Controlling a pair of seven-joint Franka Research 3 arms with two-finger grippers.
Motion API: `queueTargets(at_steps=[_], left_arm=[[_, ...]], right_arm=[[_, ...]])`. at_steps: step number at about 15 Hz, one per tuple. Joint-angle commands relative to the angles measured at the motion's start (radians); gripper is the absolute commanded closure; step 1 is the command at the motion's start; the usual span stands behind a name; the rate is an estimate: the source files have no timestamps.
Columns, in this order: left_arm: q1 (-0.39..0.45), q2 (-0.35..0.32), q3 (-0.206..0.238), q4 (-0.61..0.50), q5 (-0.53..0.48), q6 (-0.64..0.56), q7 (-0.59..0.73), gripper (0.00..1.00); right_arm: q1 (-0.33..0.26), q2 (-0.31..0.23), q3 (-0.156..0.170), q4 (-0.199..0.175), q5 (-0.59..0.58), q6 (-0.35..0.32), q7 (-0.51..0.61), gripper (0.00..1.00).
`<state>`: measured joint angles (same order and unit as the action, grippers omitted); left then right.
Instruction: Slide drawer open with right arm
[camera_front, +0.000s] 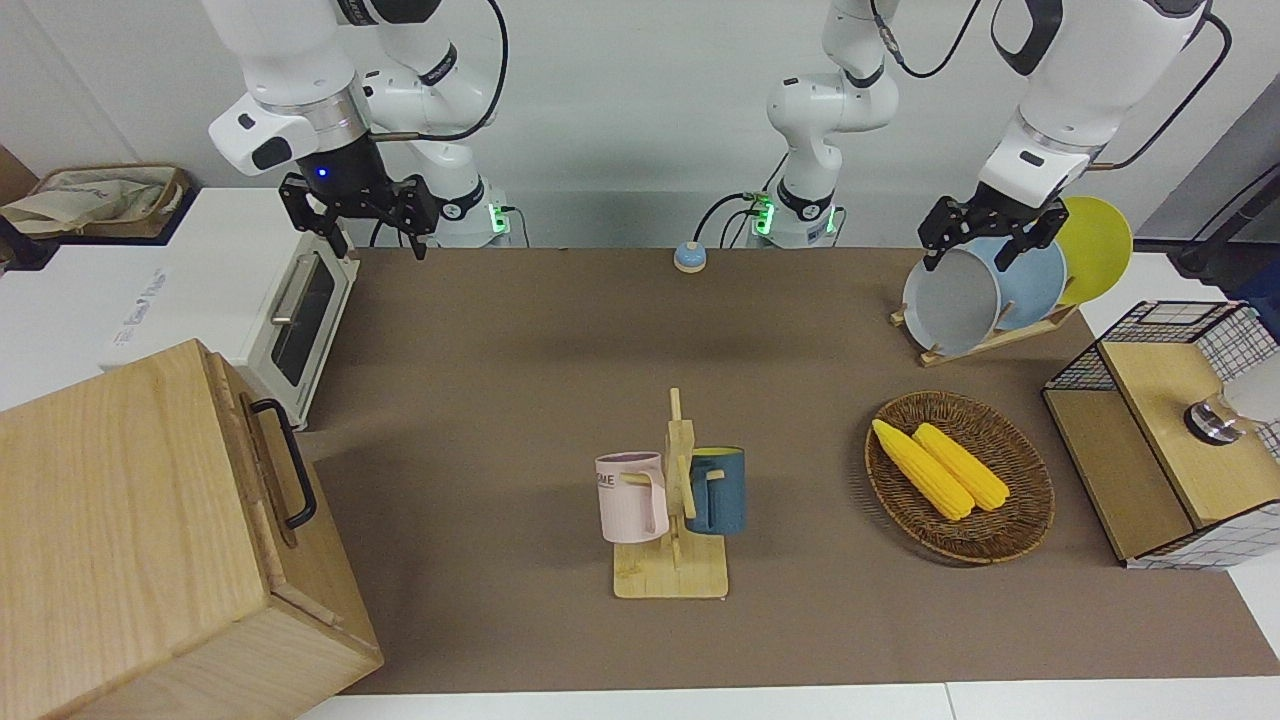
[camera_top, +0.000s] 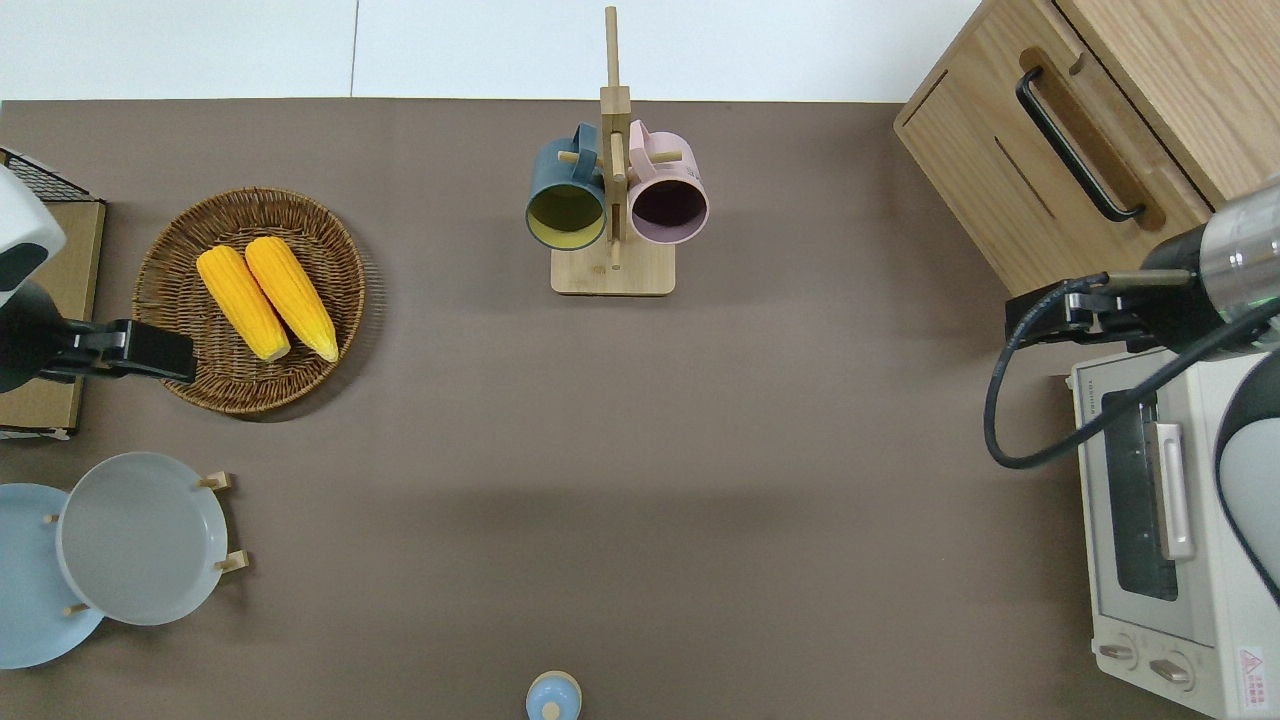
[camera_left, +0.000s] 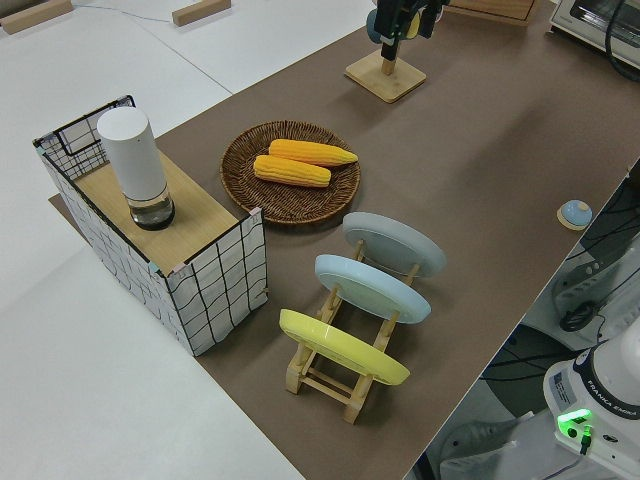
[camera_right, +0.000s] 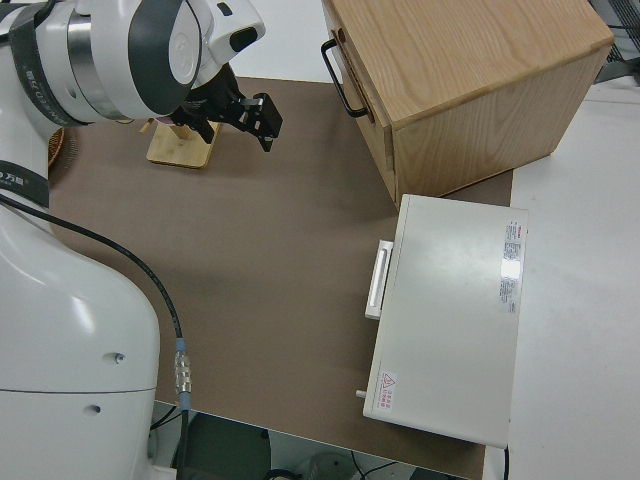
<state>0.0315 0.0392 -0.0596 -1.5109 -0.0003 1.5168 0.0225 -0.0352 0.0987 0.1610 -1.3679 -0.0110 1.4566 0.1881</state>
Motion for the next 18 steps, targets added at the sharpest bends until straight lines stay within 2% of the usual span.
queueTargets(at_steps=[1, 18], left_arm=[[0.004, 0.011, -0.006, 0.024, 0.017, -0.02, 0.01, 0.01], [0.004, 0.011, -0.006, 0.026, 0.017, -0.02, 0.01, 0.01]], right_arm=[[-0.005, -0.005, 0.012, 0.006, 0.006, -0.015, 0.001, 0.019], [0.0, -0.008, 0.012, 0.006, 0.005, -0.015, -0.024, 0.019]])
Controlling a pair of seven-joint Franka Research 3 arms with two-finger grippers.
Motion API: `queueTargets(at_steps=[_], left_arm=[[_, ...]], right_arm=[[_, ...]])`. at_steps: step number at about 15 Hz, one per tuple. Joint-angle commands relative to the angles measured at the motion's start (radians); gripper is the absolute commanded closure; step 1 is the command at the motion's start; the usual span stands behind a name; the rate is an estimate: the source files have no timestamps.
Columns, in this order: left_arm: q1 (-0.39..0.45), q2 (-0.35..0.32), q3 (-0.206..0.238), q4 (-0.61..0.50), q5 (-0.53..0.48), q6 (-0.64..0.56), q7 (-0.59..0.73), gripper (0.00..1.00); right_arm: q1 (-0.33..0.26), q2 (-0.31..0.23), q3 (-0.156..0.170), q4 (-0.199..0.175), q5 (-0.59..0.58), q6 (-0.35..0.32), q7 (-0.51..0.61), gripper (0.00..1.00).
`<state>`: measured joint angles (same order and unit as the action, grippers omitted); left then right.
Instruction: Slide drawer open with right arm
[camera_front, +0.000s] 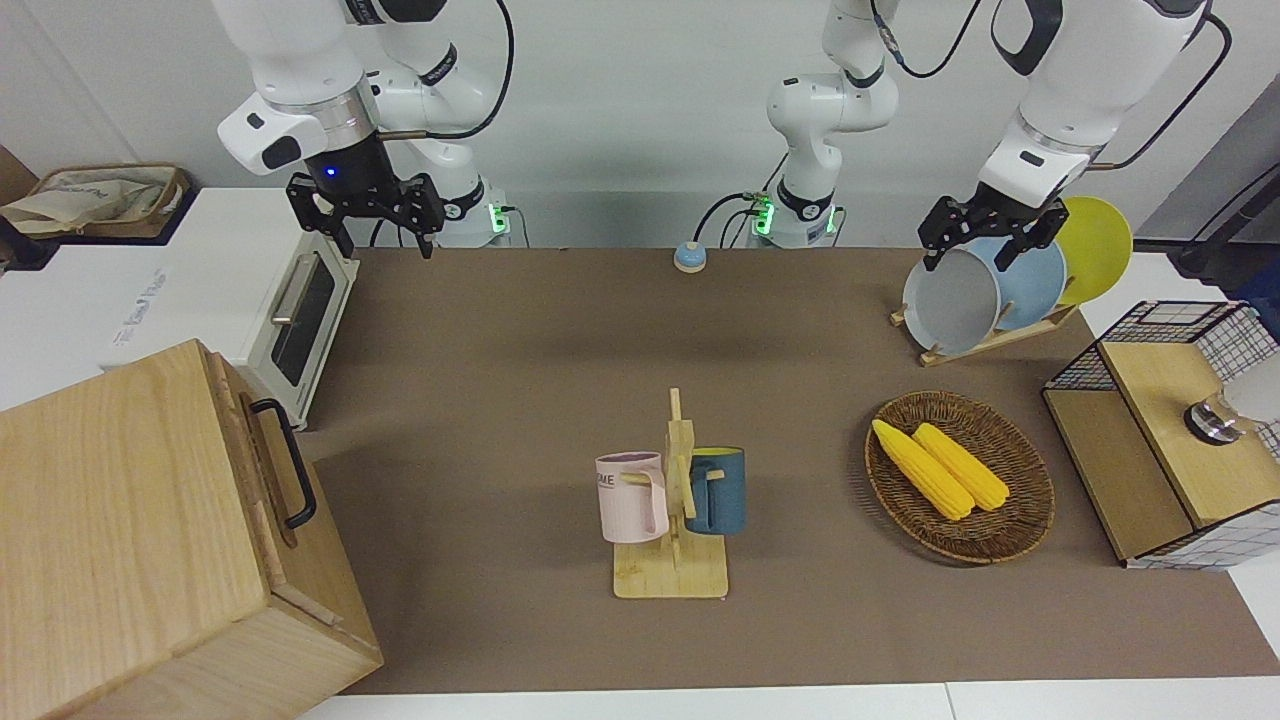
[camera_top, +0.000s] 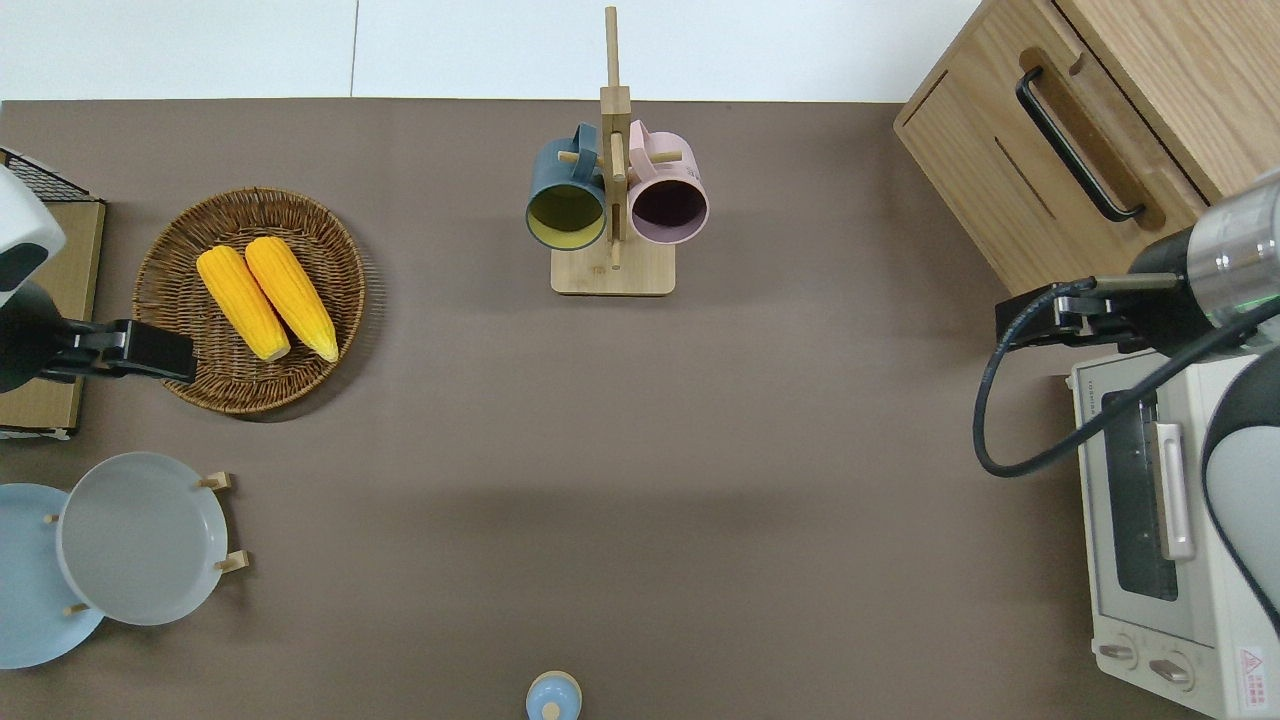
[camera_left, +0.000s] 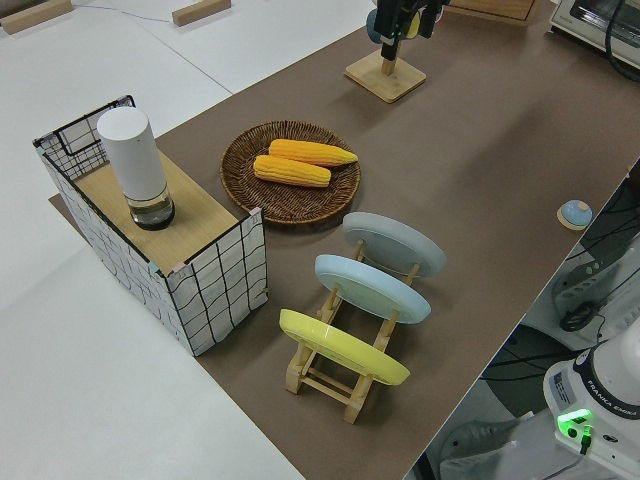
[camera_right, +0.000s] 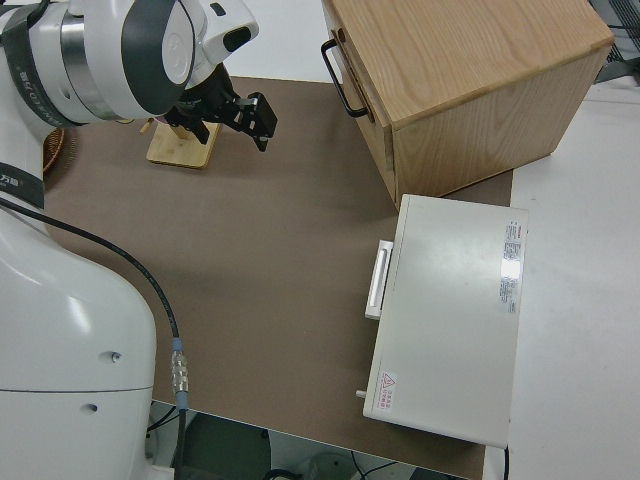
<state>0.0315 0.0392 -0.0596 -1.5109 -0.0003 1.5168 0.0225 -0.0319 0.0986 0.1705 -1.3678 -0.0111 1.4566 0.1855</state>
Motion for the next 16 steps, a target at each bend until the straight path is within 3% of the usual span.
queueTargets(at_steps=[1, 4, 6, 9, 10, 16], left_arm=[[0.004, 0.011, -0.006, 0.026, 0.017, -0.02, 0.01, 0.01], [0.004, 0.011, -0.006, 0.026, 0.017, -0.02, 0.01, 0.01], [0.004, 0.011, -0.006, 0.026, 0.017, -0.02, 0.01, 0.01], [0.004, 0.011, -0.006, 0.026, 0.017, -0.02, 0.01, 0.01], [0.004, 0.011, -0.006, 0.026, 0.017, -0.02, 0.01, 0.01], [0.004, 0.011, -0.006, 0.024, 0.017, -0.02, 0.01, 0.01]], right_arm=[[-0.003, -0.013, 0.004, 0.006, 0.005, -0.015, -0.023, 0.019], [-0.002, -0.013, 0.006, 0.006, 0.006, -0.015, -0.021, 0.032], [-0.002, -0.014, 0.006, 0.006, 0.006, -0.015, -0.024, 0.29], [-0.002, -0.016, 0.007, 0.006, 0.01, -0.015, -0.023, 0.919], [-0.002, -0.016, 0.009, 0.006, 0.01, -0.015, -0.024, 0.999], [-0.003, -0.014, 0.017, 0.006, 0.013, -0.013, -0.021, 1.0]])
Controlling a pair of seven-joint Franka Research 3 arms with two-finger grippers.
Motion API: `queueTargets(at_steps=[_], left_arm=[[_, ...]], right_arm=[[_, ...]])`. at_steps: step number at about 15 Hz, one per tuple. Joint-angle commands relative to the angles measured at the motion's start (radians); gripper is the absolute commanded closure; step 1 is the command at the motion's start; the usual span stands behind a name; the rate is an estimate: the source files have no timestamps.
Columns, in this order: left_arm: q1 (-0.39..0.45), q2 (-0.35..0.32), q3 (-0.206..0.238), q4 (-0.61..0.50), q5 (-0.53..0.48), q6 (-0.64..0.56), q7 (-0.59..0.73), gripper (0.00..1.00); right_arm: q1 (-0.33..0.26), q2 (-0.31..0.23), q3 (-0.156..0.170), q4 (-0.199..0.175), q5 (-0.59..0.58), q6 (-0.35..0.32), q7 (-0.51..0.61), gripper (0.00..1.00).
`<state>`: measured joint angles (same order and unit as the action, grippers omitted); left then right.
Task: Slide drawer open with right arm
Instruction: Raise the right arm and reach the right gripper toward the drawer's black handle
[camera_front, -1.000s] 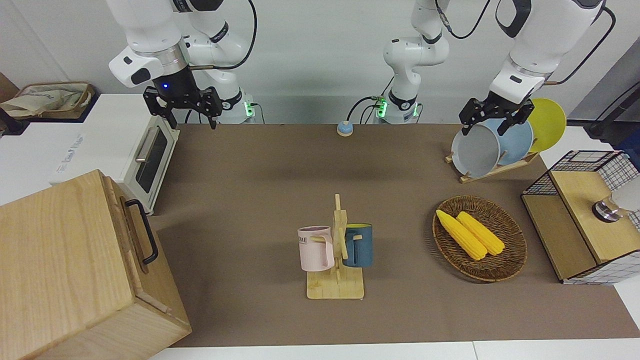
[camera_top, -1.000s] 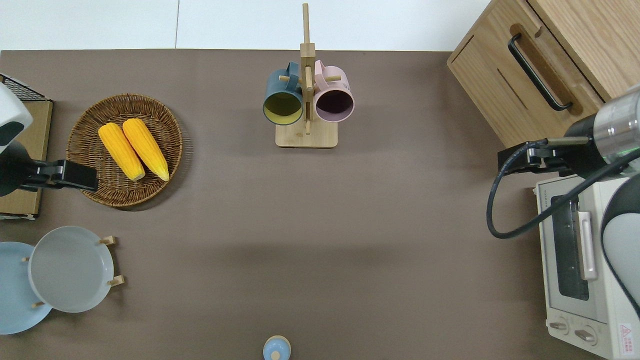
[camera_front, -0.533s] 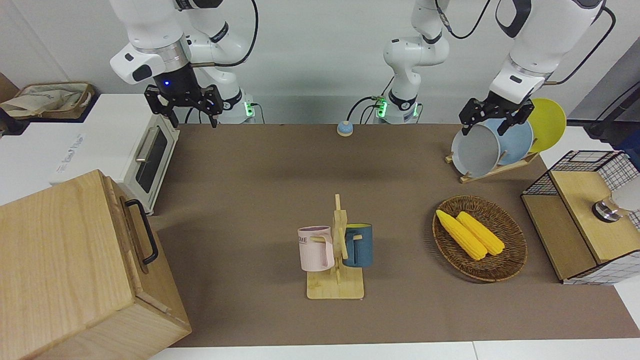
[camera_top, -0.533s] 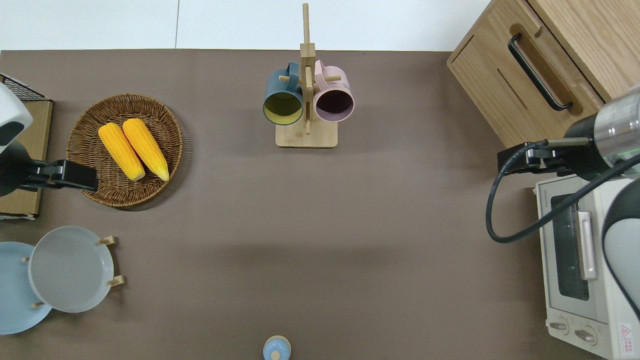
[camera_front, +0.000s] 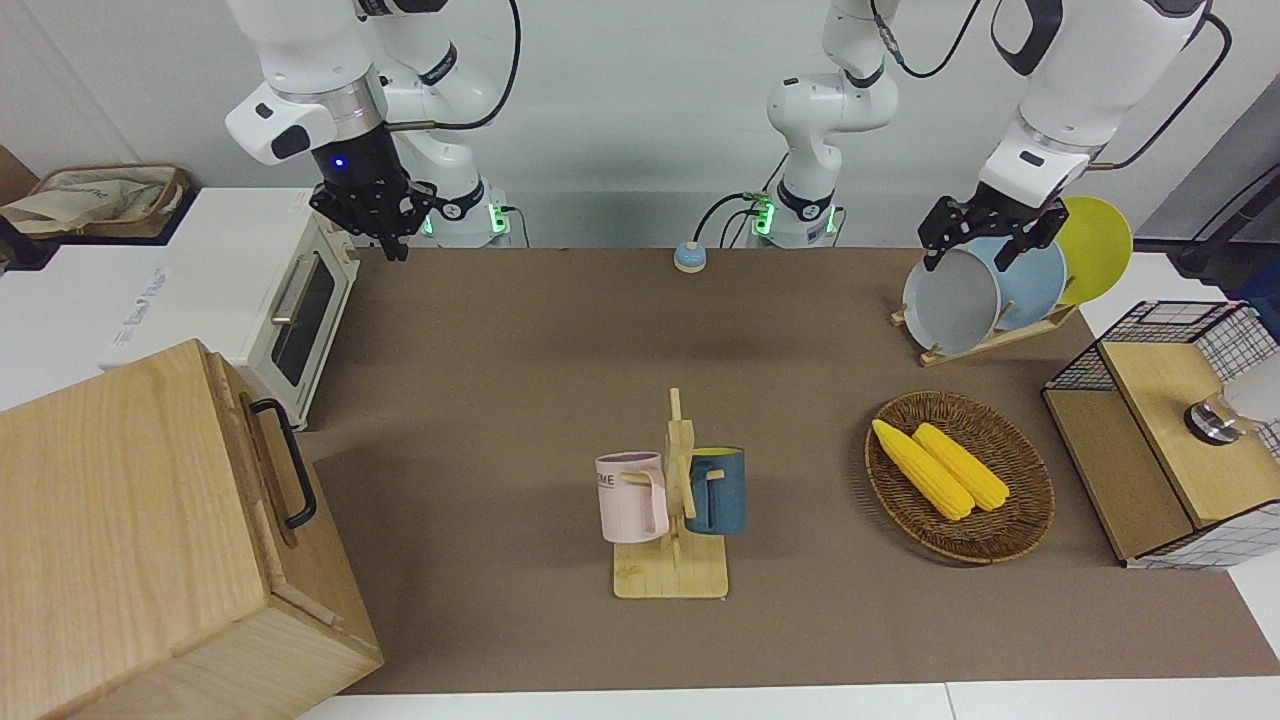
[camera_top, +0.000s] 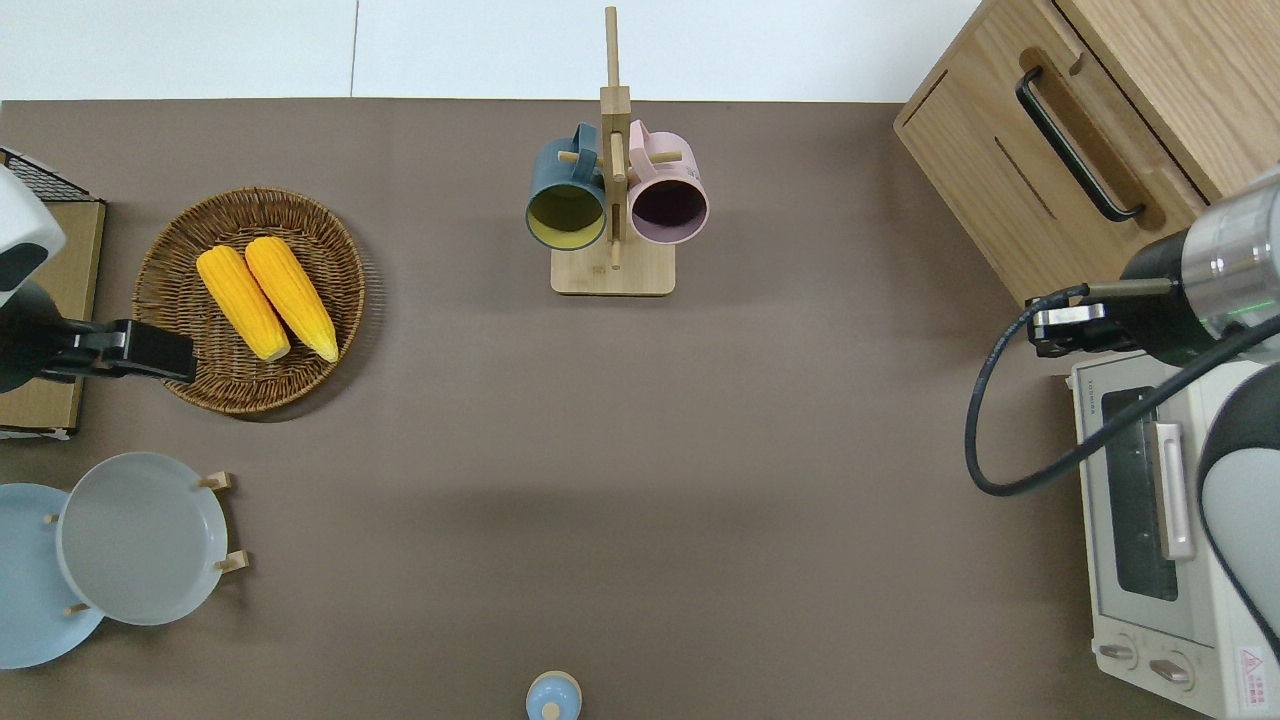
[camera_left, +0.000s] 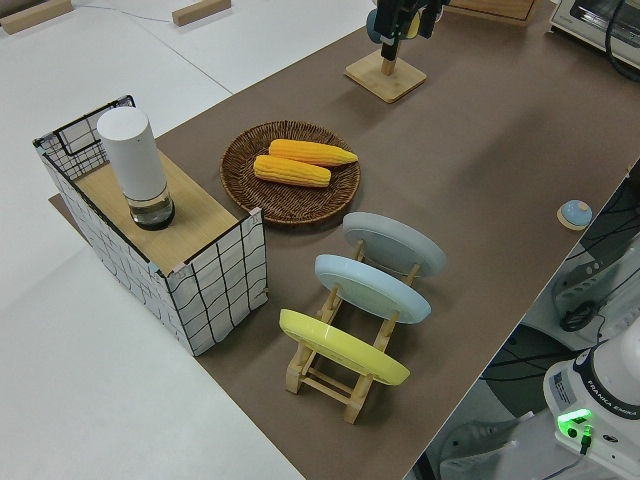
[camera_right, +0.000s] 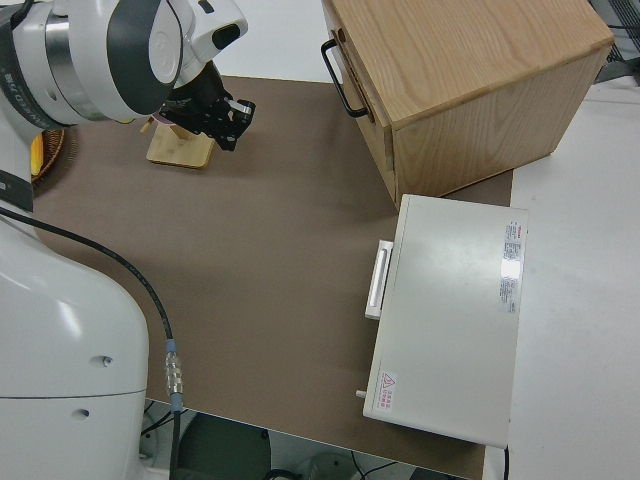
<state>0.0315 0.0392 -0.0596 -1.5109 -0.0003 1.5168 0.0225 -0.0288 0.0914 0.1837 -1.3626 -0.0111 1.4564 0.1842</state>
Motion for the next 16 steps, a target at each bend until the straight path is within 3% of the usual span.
queueTargets(at_steps=[1, 8, 10, 11, 12, 13, 16], left_arm=[[0.004, 0.011, -0.006, 0.026, 0.017, -0.02, 0.01, 0.01], [0.004, 0.011, -0.006, 0.024, 0.017, -0.02, 0.01, 0.01], [0.004, 0.011, -0.006, 0.026, 0.017, -0.02, 0.01, 0.01], [0.004, 0.011, -0.006, 0.026, 0.017, -0.02, 0.01, 0.01], [0.004, 0.011, -0.006, 0.026, 0.017, -0.02, 0.01, 0.01], [0.004, 0.011, -0.006, 0.026, 0.017, -0.02, 0.01, 0.01], [0.004, 0.011, -0.006, 0.026, 0.017, -0.02, 0.01, 0.01]], right_arm=[[-0.006, -0.007, 0.003, 0.0, 0.013, -0.013, -0.02, 1.0], [-0.005, -0.007, 0.003, 0.0, 0.01, -0.011, -0.019, 1.0], [-0.005, -0.002, 0.005, -0.001, 0.003, -0.004, -0.023, 0.932], [0.001, 0.002, 0.005, -0.003, -0.022, 0.004, -0.023, 0.534], [0.024, 0.004, 0.005, -0.006, -0.059, 0.025, -0.025, 0.362], [0.045, 0.004, 0.005, -0.007, -0.1, 0.044, -0.023, 0.213], [0.107, 0.013, 0.005, -0.021, -0.22, 0.073, -0.022, 0.026]])
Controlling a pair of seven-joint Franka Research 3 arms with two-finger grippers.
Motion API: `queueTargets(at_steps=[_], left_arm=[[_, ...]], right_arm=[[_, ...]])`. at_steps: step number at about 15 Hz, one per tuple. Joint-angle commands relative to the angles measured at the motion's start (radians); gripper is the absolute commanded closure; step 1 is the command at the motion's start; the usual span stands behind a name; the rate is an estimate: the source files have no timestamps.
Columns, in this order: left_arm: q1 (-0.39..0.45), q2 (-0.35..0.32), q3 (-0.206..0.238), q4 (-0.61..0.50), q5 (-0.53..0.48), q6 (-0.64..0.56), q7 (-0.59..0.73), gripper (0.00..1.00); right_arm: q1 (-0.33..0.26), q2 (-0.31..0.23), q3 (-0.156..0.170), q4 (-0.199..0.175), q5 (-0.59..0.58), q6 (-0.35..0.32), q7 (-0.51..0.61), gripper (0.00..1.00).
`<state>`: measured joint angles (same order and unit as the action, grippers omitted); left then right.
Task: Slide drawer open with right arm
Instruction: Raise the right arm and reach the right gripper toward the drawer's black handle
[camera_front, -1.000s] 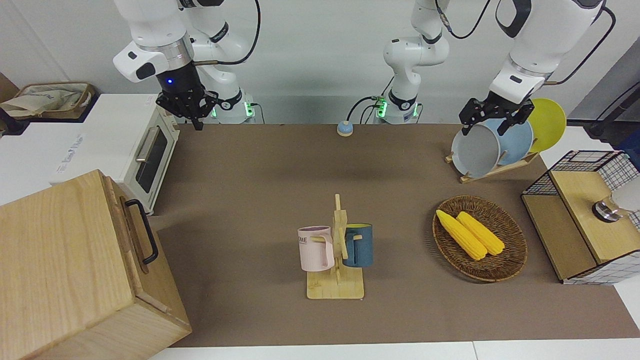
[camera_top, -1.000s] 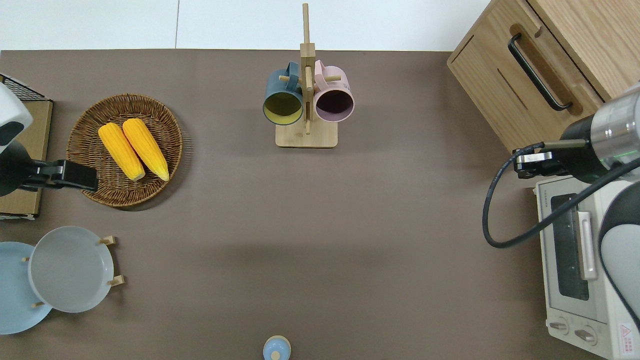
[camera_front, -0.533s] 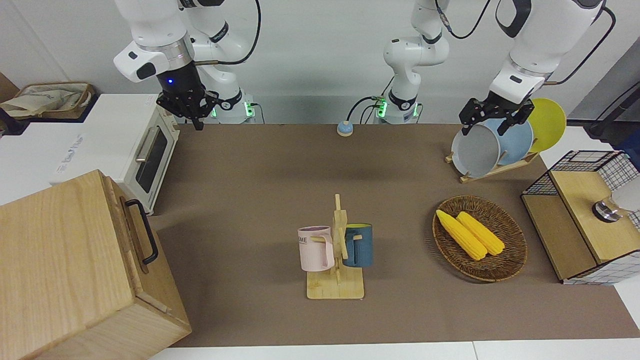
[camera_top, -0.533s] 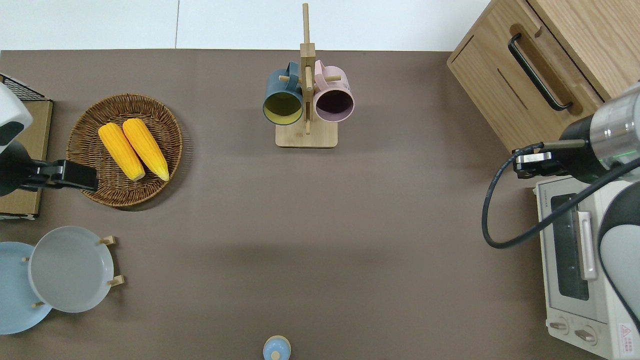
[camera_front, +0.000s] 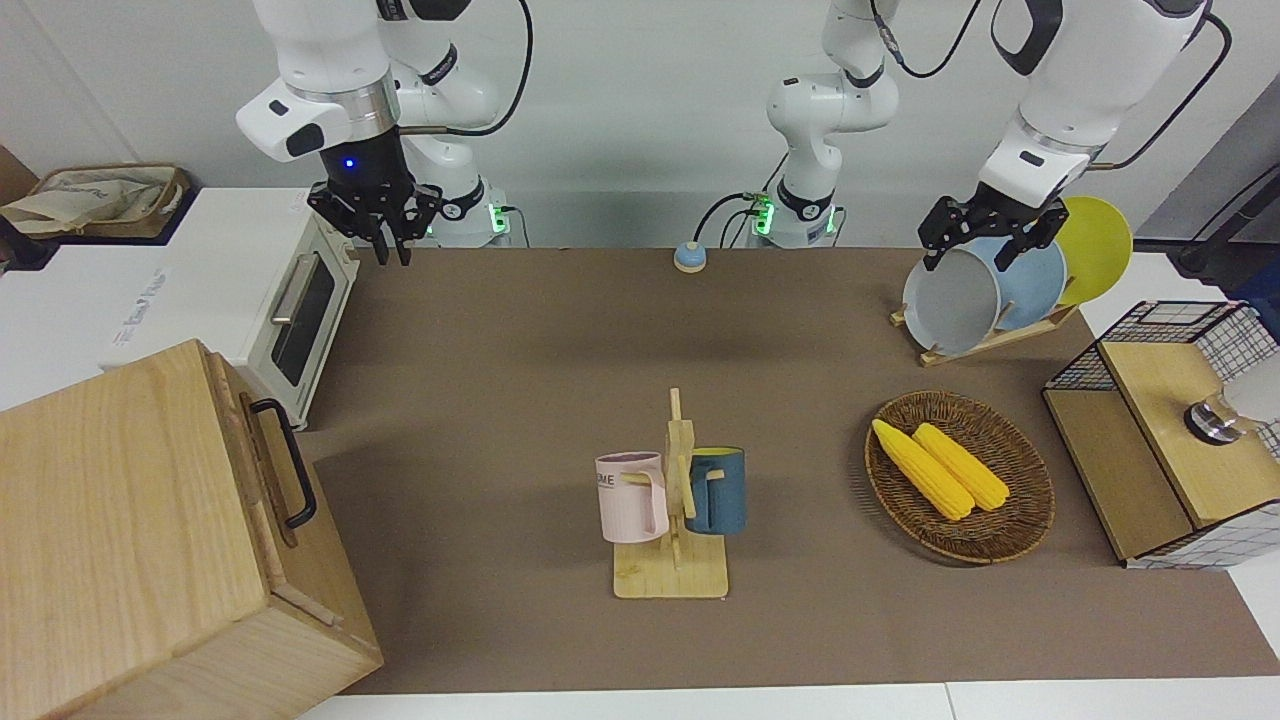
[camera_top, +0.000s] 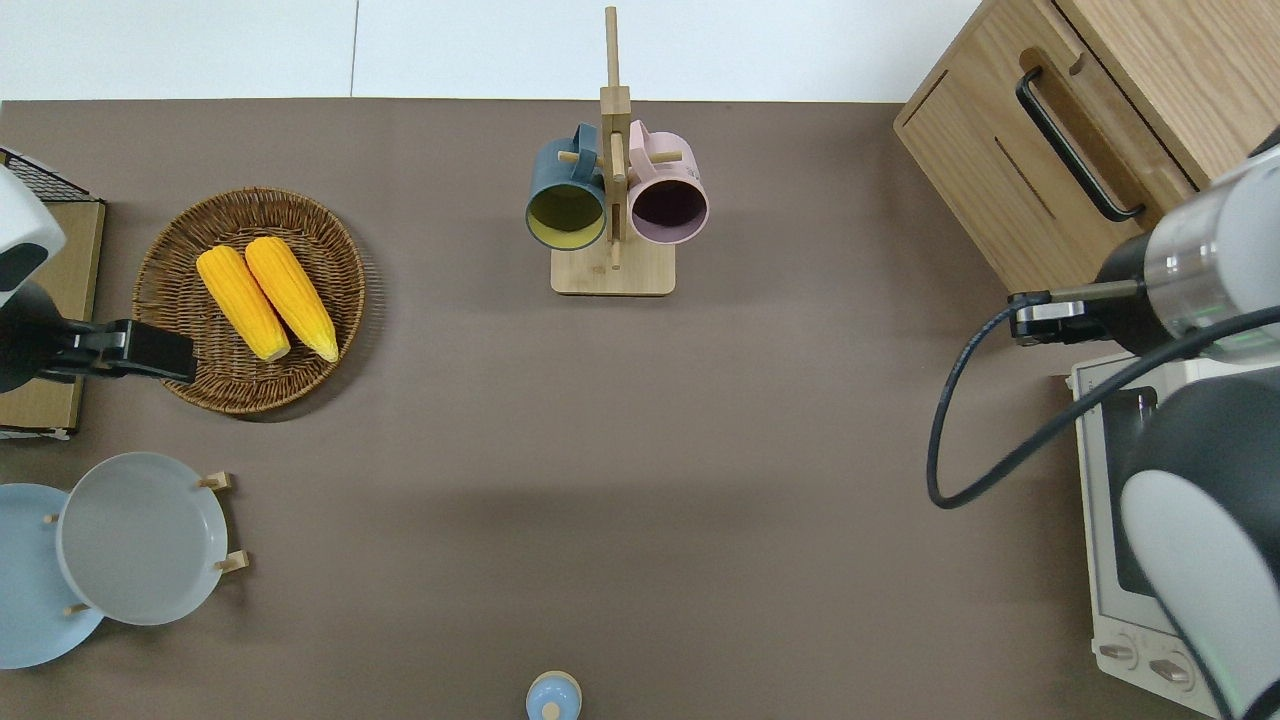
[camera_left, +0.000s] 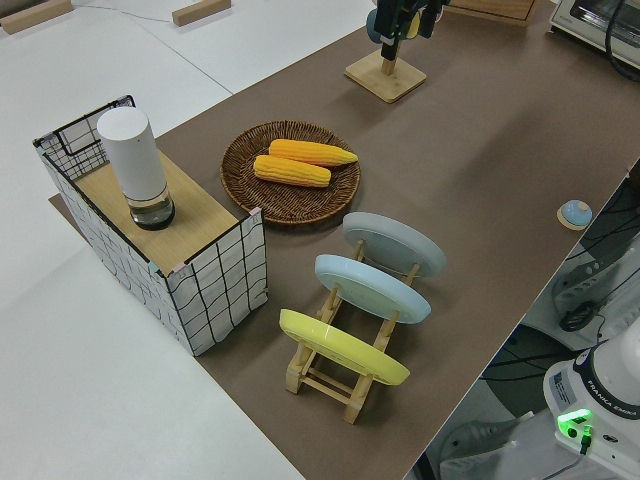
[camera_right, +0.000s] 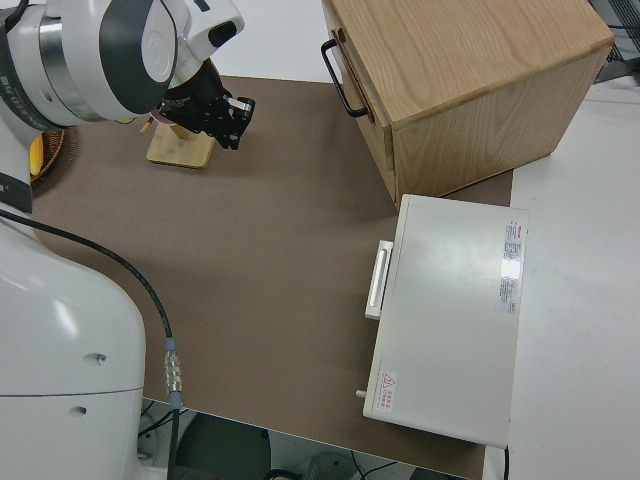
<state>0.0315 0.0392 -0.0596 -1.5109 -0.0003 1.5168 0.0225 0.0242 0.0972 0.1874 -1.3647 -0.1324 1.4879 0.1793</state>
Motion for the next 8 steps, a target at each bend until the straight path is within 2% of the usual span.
queueTargets(at_steps=[1, 3, 4, 6, 8], left_arm=[[0.004, 0.011, -0.006, 0.024, 0.017, -0.02, 0.01, 0.01], [0.004, 0.011, -0.006, 0.026, 0.017, -0.02, 0.01, 0.01], [0.004, 0.011, -0.006, 0.026, 0.017, -0.018, 0.01, 0.01], [0.004, 0.011, -0.006, 0.024, 0.017, -0.02, 0.01, 0.01], [0.004, 0.011, -0.006, 0.026, 0.017, -0.02, 0.01, 0.01]], right_arm=[[0.069, 0.01, 0.001, -0.027, -0.151, 0.049, -0.017, 0.025], [0.104, 0.016, 0.01, -0.059, -0.273, 0.077, -0.02, 0.021], [0.109, 0.027, 0.039, -0.08, -0.353, 0.092, -0.023, 0.021], [0.115, 0.053, 0.072, -0.1, -0.482, 0.103, -0.023, 0.021], [0.161, 0.1, 0.075, -0.116, -0.631, 0.106, -0.009, 0.021]])
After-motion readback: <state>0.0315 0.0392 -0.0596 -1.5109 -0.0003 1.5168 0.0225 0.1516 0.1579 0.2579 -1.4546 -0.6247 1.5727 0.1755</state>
